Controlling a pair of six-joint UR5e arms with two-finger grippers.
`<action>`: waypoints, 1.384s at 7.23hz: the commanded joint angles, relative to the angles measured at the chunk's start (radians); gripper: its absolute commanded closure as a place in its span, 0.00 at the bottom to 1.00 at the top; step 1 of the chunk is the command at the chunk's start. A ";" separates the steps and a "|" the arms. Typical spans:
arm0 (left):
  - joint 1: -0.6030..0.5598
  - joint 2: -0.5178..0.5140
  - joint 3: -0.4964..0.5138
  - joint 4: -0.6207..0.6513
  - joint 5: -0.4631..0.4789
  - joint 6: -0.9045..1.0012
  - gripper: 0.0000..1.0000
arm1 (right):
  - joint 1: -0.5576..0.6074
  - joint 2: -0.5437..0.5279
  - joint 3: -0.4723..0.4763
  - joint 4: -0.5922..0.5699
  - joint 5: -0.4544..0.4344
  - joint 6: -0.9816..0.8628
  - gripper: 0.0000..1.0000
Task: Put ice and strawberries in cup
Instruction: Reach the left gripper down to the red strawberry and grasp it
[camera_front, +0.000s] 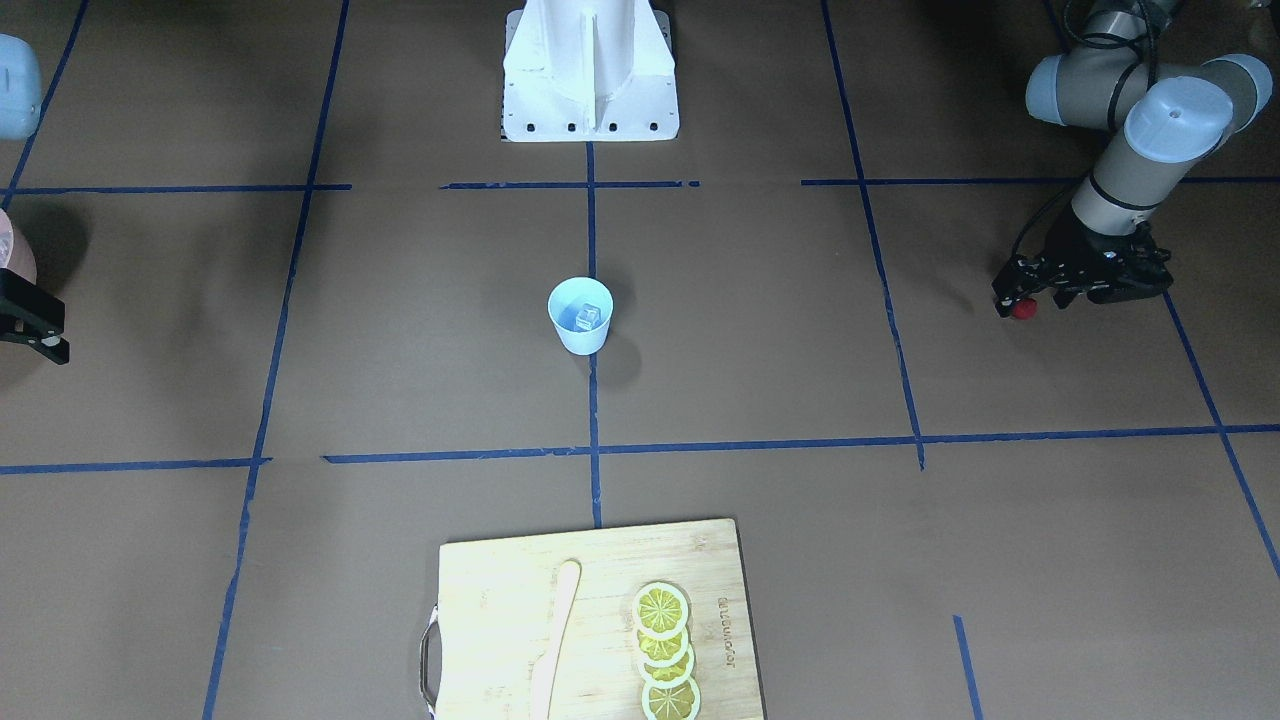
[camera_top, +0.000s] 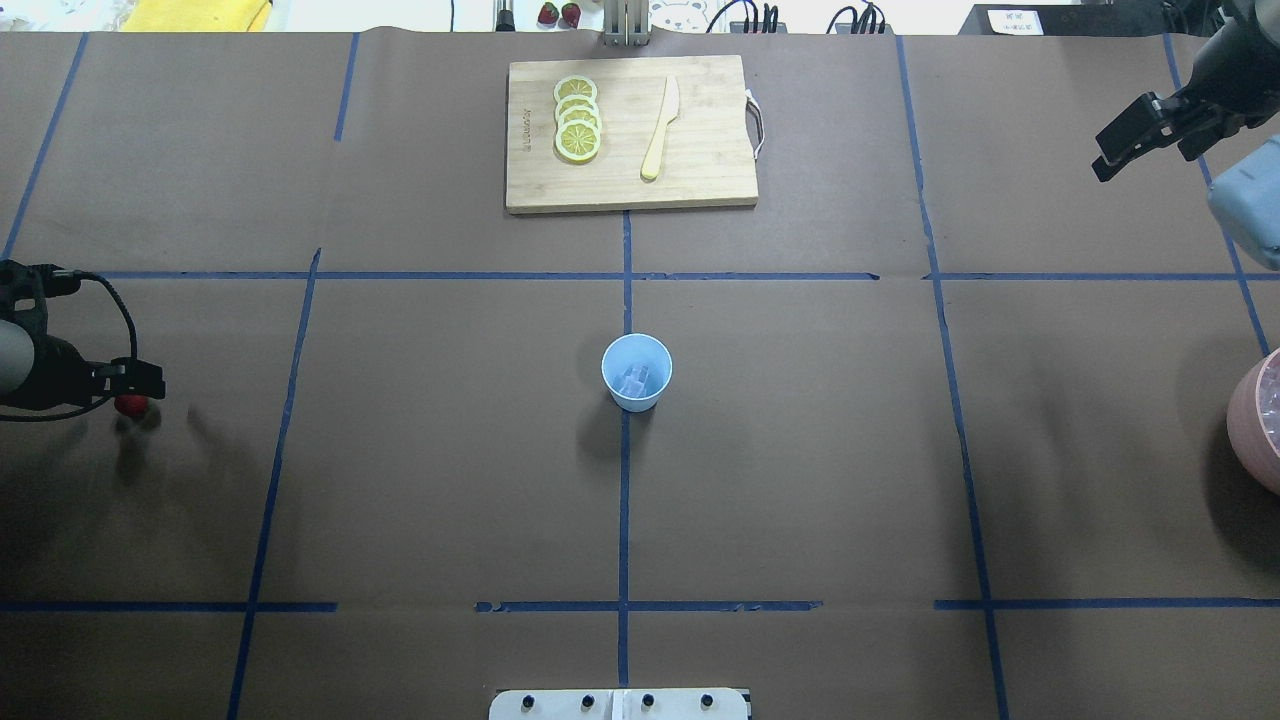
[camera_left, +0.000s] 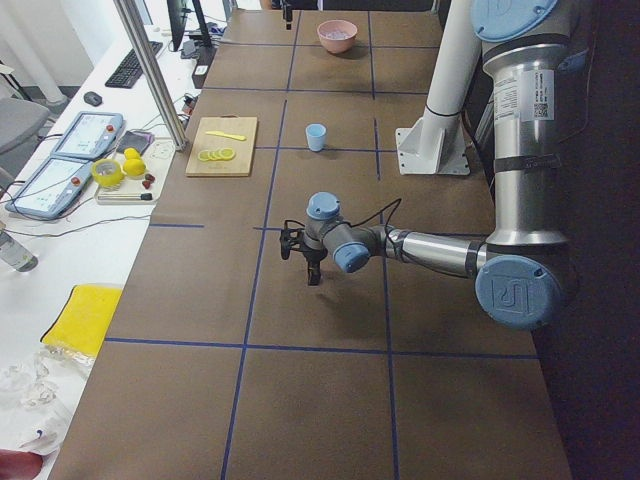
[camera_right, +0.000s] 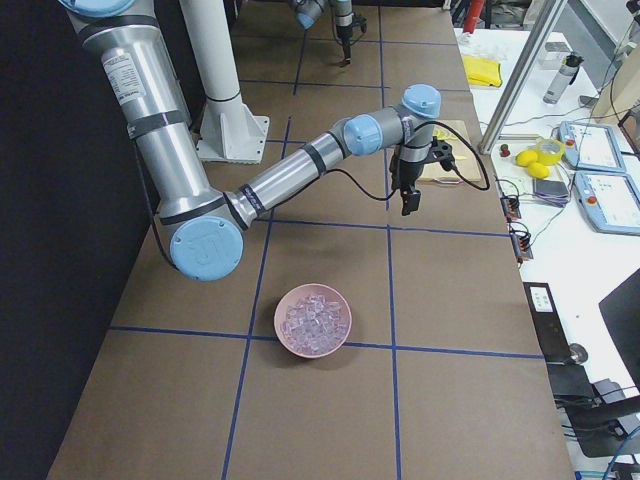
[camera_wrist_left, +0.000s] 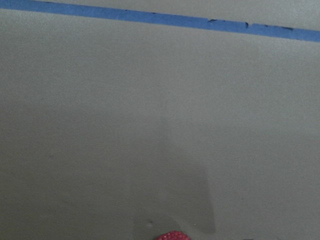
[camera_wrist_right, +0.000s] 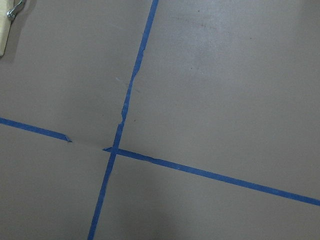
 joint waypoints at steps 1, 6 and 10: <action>0.000 -0.009 0.007 0.000 -0.002 -0.002 0.14 | -0.001 0.000 0.000 0.001 0.002 -0.001 0.00; 0.000 -0.009 0.015 0.001 -0.004 -0.003 0.30 | -0.001 0.000 0.000 0.001 0.000 0.001 0.00; -0.003 -0.004 0.008 0.003 -0.010 0.001 0.94 | -0.001 0.000 0.000 0.001 0.000 0.001 0.00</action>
